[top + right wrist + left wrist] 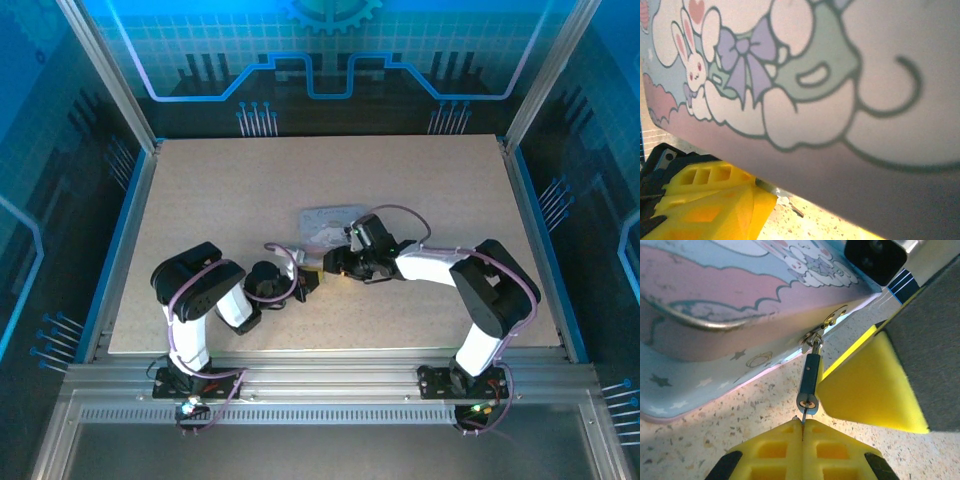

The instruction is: Unlock the padlock with the key

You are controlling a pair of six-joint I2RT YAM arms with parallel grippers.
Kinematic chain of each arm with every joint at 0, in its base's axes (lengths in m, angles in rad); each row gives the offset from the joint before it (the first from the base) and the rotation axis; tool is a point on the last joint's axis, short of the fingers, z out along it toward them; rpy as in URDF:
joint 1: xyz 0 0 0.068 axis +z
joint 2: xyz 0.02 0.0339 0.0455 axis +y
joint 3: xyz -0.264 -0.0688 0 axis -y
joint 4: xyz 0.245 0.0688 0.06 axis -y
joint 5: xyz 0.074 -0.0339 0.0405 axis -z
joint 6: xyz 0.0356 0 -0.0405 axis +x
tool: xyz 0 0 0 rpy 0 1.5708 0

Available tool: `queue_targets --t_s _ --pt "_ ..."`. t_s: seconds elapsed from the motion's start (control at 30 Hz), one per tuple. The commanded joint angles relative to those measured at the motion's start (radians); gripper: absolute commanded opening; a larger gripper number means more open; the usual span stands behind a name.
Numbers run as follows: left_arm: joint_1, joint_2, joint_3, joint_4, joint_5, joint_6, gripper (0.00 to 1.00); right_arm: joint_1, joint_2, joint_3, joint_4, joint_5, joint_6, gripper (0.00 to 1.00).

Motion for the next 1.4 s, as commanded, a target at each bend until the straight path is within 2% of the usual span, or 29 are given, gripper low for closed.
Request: queue_targets --t_s 0.0,0.17,0.37,0.5,0.63,0.97,1.17,1.27,1.37 --pt "-0.005 -0.017 -0.018 0.039 0.02 -0.06 0.0 -0.009 -0.02 -0.055 0.17 -0.021 0.069 0.56" --pt "-0.005 0.003 -0.01 0.04 0.032 -0.106 0.0 -0.021 -0.02 -0.129 0.356 -0.057 0.189 0.57" --pt "-0.008 -0.015 -0.012 0.04 0.04 -0.125 0.0 -0.013 -0.003 -0.139 0.384 -0.062 0.219 0.56" --pt "-0.011 -0.018 -0.01 0.04 0.047 -0.168 0.0 -0.015 0.026 -0.147 0.452 -0.074 0.262 0.5" --pt "-0.016 -0.028 -0.009 0.04 0.047 -0.196 0.0 -0.006 0.046 -0.139 0.44 -0.072 0.282 0.54" --pt "-0.014 -0.043 0.006 0.04 0.074 -0.276 0.0 0.005 0.063 -0.156 0.456 -0.054 0.3 0.55" --pt "-0.015 -0.065 0.005 0.04 0.076 -0.294 0.0 0.007 0.073 -0.16 0.46 -0.052 0.316 0.6" --pt "-0.015 -0.062 0.008 0.04 0.08 -0.31 0.0 0.007 0.077 -0.16 0.469 -0.056 0.32 0.56" --pt "-0.015 -0.058 0.007 0.04 0.077 -0.315 0.0 0.007 0.078 -0.161 0.481 -0.065 0.328 0.38"
